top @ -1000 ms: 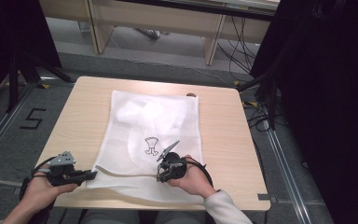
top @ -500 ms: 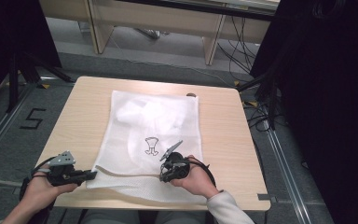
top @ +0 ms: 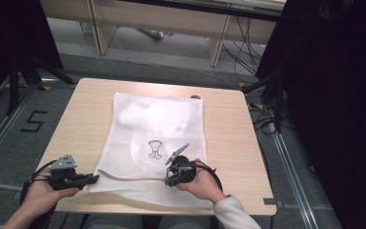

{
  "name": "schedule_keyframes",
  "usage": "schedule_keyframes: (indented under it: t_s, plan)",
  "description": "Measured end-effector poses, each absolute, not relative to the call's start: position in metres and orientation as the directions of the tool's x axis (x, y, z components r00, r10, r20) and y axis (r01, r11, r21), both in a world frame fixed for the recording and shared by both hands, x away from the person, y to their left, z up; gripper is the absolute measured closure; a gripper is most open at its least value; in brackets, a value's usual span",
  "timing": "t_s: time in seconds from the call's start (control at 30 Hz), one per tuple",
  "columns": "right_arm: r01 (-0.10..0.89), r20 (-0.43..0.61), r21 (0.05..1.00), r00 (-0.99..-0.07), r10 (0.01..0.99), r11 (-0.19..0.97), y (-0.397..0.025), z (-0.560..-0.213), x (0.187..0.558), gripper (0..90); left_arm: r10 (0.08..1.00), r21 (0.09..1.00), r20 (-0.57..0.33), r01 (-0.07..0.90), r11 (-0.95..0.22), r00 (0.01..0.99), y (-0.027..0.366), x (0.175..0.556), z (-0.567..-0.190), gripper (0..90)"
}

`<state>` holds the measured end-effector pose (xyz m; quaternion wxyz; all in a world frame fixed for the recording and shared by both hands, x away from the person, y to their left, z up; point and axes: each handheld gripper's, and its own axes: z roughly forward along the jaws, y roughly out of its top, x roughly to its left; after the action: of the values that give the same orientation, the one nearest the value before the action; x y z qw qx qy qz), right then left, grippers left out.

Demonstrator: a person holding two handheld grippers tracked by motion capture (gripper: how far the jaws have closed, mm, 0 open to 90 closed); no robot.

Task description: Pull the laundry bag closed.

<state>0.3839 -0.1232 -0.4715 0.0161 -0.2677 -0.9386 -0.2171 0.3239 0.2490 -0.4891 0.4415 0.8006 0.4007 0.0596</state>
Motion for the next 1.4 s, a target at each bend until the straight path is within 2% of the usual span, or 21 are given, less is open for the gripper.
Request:
schedule_keyframes:
  t_s: [1.4]
  plan:
    - [0.54,0.156,0.383,-0.838,0.523,0.75,-0.138,-0.47,0.382,82.6,0.694,0.754,-0.251,0.586,-0.296,0.675,0.25,0.324,-0.489,85.5]
